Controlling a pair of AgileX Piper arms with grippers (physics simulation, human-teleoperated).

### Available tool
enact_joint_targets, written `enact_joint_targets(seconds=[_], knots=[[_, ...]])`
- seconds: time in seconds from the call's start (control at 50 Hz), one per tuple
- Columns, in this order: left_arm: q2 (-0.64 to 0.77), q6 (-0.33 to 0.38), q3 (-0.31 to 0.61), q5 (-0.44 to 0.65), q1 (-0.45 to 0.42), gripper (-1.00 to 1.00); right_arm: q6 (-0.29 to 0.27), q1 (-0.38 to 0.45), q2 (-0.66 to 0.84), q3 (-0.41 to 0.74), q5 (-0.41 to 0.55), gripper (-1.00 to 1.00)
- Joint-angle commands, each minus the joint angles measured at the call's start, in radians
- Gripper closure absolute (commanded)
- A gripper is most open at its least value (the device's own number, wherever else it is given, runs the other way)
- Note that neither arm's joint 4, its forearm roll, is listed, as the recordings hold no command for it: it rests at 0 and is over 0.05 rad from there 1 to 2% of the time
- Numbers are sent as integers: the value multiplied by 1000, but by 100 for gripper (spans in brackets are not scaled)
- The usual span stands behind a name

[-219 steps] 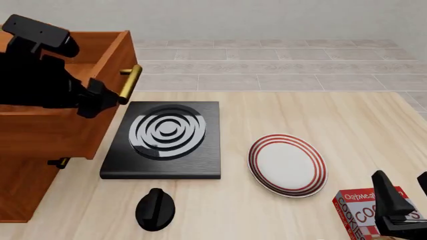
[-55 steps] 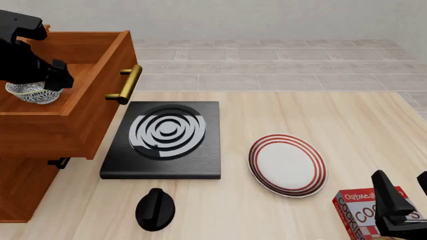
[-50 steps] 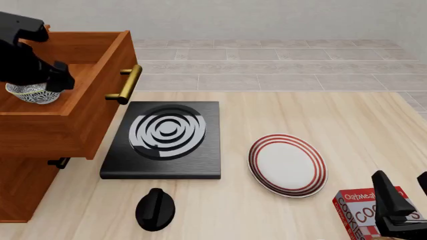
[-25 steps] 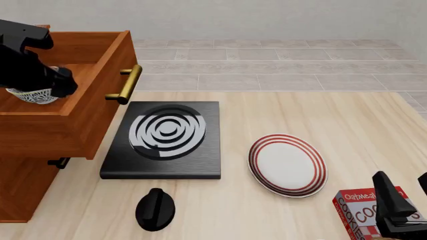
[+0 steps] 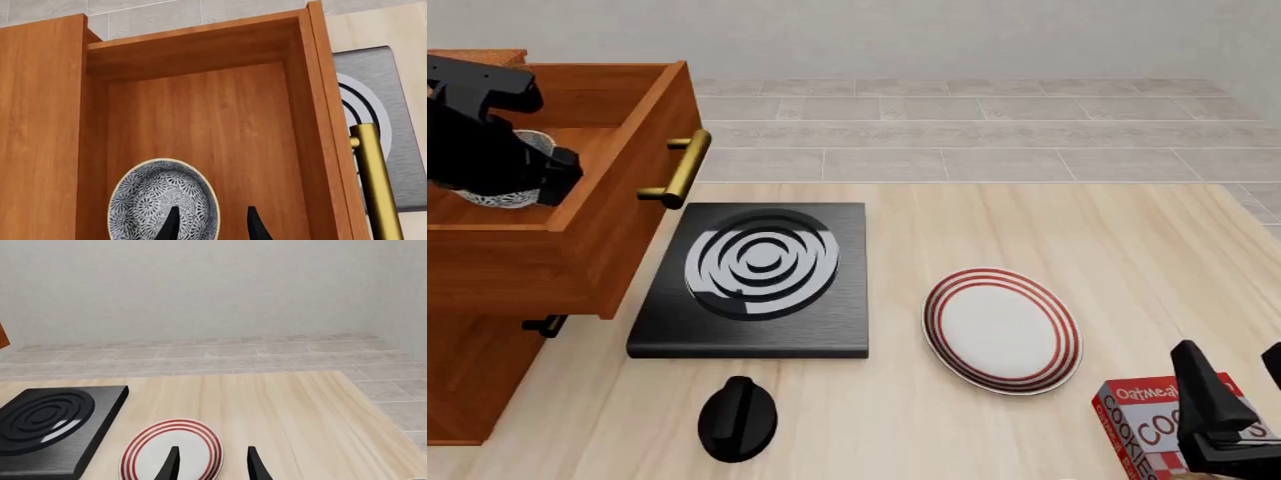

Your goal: Pick the akita bowl in the top layer of the wooden cabinet and place it on the plate.

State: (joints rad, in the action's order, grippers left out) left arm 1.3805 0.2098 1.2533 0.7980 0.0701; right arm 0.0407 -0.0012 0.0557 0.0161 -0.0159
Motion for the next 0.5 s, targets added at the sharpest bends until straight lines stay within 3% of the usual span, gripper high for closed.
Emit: enact_joint_targets(seconds=[0.02,0.5], knots=[[2,-1,-9,-9,-4,100,-1,0,-7,0,7,-100],[7,-20,51,0,-16,100,-1,0,-6,1,7,-100]])
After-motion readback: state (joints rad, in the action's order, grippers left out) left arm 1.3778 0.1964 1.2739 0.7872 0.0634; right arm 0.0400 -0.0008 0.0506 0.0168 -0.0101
